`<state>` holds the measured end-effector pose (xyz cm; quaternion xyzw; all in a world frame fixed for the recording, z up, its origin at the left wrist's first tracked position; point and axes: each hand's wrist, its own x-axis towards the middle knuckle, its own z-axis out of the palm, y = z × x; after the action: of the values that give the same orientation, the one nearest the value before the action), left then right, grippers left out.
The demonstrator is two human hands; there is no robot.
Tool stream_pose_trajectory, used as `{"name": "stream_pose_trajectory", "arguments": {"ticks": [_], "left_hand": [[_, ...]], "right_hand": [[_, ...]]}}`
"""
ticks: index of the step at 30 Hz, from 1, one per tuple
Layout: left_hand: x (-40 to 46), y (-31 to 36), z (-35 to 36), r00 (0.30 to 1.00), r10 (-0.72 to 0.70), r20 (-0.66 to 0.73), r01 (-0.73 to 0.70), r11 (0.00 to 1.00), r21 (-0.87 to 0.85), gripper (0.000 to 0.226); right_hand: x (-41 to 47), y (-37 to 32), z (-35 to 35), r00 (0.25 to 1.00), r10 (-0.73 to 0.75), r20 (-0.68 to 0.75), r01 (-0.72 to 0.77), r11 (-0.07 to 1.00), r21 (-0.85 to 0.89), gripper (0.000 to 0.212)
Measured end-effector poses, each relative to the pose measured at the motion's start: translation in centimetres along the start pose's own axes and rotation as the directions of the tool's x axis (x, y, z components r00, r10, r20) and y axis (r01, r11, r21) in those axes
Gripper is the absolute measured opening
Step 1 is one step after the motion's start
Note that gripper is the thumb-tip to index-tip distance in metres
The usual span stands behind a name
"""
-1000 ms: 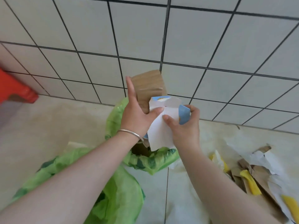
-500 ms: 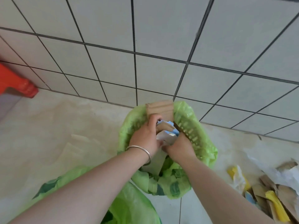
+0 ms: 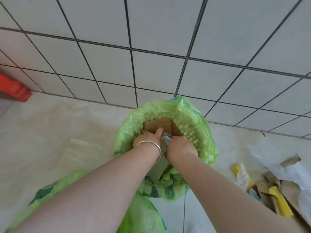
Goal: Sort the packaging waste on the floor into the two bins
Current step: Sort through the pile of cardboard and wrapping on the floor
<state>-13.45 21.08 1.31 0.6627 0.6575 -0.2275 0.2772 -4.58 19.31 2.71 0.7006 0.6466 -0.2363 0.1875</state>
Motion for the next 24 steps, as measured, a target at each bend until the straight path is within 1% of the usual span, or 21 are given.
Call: {"name": "stream_pose_trajectory", "arguments": {"ticks": [1, 3, 6, 8, 11, 13, 15, 18, 21, 23, 24], "left_hand": [[-0.7, 0.0, -0.6, 1.0, 0.009, -0.028, -0.008, 0.999, 0.048, 0.073], [-2.4, 0.2, -2.0, 0.99, 0.04, -0.137, -0.021, 0.99, 0.14, 0.072], [-5.3, 1.4, -4.2, 0.938, 0.113, -0.328, -0.016, 0.959, 0.284, 0.065], [-7.2, 3.2, -5.0, 0.901, 0.203, -0.383, -0.036, 0.916, 0.4, 0.055], [-10.1, 7.3, -4.6, 0.835, 0.371, -0.407, -0.162, 0.871, 0.463, 0.038], [-11.8, 10.6, -3.5, 0.8, 0.455, -0.391, -0.261, 0.851, 0.456, 0.035], [-13.2, 14.1, -1.9, 0.787, 0.499, -0.362, -0.344, 0.843, 0.413, 0.035], [-14.6, 18.9, 1.2, 0.794, 0.507, -0.336, -0.441, 0.86, 0.256, 0.033], [-14.9, 22.1, 4.7, 0.817, 0.473, -0.33, -0.468, 0.878, 0.101, 0.029], [-14.1, 22.7, 7.4, 0.843, 0.426, -0.329, -0.439, 0.898, 0.04, 0.031], [-13.7, 22.7, 8.9, 0.857, 0.401, -0.322, -0.422, 0.906, 0.005, 0.032]], "right_hand": [[-0.8, 0.3, -0.7, 1.0, 0.008, -0.029, -0.007, 0.999, 0.043, 0.025], [-2.4, 1.2, -2.0, 0.996, 0.016, -0.092, -0.004, 0.992, 0.129, 0.023], [-5.0, 2.8, -3.4, 0.987, 0.019, -0.162, 0.021, 0.97, 0.24, 0.024], [-6.9, 4.2, -3.9, 0.984, 0.041, -0.172, 0.019, 0.942, 0.334, 0.03], [-9.8, 7.3, -3.5, 0.982, 0.092, -0.164, -0.003, 0.881, 0.474, 0.033], [-11.8, 10.5, -2.7, 0.976, 0.123, -0.182, -0.01, 0.851, 0.525, 0.031], [-14.0, 14.2, -1.9, 0.968, 0.149, -0.203, -0.01, 0.829, 0.559, 0.029], [-17.2, 20.0, -0.2, 0.957, 0.209, -0.203, -0.037, 0.778, 0.627, 0.025], [-19.0, 25.4, 2.8, 0.948, 0.274, -0.164, -0.097, 0.735, 0.671, 0.018], [-19.8, 28.7, 5.3, 0.929, 0.352, -0.117, -0.178, 0.7, 0.692, 0.021], [-20.0, 30.3, 6.6, 0.914, 0.397, -0.081, -0.225, 0.664, 0.713, 0.022]]}}
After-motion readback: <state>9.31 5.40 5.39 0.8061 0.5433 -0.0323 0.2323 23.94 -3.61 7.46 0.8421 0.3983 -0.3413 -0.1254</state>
